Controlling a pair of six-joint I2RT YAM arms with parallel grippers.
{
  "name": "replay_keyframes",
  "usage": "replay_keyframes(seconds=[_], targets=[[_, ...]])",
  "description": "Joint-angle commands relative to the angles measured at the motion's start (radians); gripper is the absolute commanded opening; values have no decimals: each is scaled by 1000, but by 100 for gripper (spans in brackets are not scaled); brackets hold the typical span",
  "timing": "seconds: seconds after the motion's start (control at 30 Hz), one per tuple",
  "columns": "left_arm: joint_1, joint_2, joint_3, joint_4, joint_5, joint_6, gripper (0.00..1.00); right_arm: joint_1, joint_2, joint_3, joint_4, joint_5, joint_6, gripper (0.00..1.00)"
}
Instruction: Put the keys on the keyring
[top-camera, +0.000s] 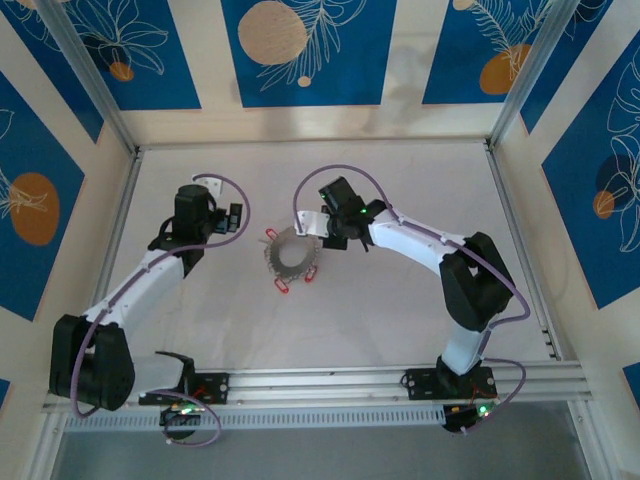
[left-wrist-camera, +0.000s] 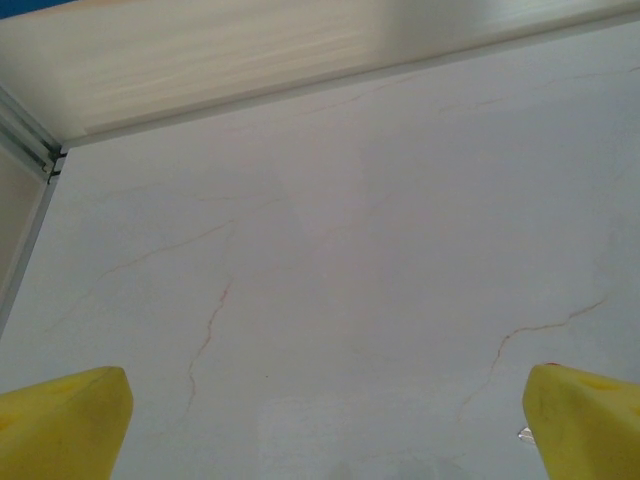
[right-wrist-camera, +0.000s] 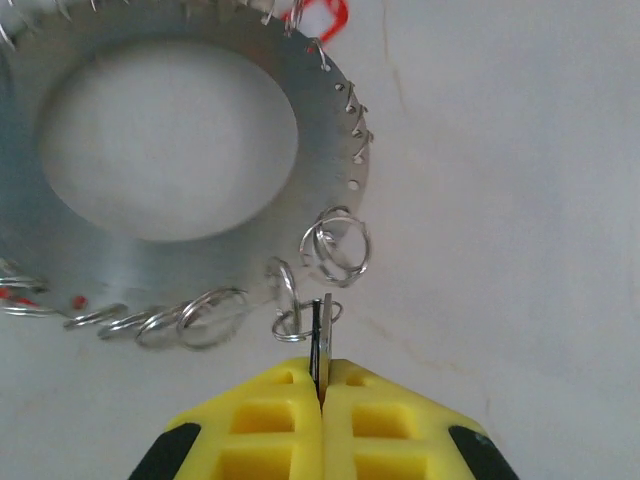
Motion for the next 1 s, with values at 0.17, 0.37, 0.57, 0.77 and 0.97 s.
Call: replay_keyframes(seconds=[0.17,0.37,0.57,0.77,0.97], targets=[[16,44,30,-28,36,-12,100,-74,26,-97,27,19,-22,0],[16,83,36,-51,68,-17,100,-125,79,-151,35,79,-74,0],[33,116,22,-30,60,-22,100,-175,103,-201,39,102,-64,0],[60,185,13,-7,46,-44,100,-184,105,-234,55,112,-69,11],[64,191,-46,44,-65,-103,100,-211,66,-223,7,98,-64,16]])
